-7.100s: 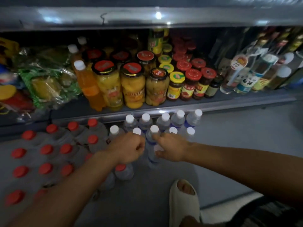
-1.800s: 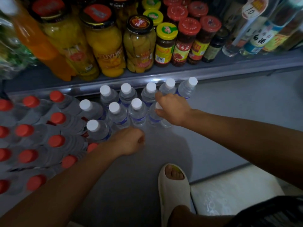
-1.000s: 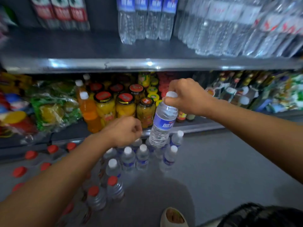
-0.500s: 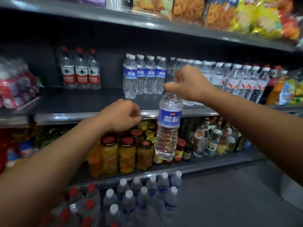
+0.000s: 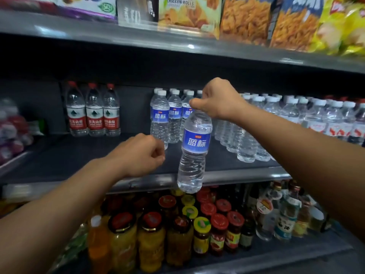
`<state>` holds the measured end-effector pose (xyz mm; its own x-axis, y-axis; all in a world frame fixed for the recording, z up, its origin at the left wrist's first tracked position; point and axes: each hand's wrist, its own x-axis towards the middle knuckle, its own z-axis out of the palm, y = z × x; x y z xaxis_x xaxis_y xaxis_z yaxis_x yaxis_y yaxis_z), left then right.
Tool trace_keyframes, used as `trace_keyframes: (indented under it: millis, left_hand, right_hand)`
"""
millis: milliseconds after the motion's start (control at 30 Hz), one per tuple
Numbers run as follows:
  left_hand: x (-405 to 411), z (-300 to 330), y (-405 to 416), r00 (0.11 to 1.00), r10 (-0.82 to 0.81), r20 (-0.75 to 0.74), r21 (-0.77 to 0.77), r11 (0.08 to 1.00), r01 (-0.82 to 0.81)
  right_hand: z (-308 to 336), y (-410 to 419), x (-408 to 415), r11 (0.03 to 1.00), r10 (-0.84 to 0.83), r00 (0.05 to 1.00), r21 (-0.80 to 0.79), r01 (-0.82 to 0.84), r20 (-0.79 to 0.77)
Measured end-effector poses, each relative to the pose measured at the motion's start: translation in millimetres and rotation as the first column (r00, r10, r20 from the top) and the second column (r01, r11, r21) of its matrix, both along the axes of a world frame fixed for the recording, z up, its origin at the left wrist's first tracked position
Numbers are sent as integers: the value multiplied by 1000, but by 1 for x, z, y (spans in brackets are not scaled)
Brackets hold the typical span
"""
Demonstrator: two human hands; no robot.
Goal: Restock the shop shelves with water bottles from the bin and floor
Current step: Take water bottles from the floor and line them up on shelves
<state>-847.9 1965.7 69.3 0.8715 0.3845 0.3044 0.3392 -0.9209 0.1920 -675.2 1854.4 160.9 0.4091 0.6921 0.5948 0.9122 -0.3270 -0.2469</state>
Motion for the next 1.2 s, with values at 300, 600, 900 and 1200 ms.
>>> trace_keyframes:
  millis: [300, 600, 900, 1200]
  left_hand:
    - [54, -4, 60, 999, 32, -2, 3, 999, -32]
    - [63, -16, 90, 994, 99, -42, 30, 995, -98]
    - [74, -31, 98, 991, 122, -52, 28, 992, -121]
    - [86, -39, 96, 991, 124, -55, -1, 992, -124]
  right_hand:
    - [34, 75, 61, 998, -14, 1000, 59, 12, 27]
    - [30, 147, 95, 999, 4, 1000, 42, -5, 30]
    - [2, 185, 126, 1000, 23, 1000, 17, -23, -21]
    - [-11, 194, 136, 997, 65, 989, 51, -59, -133]
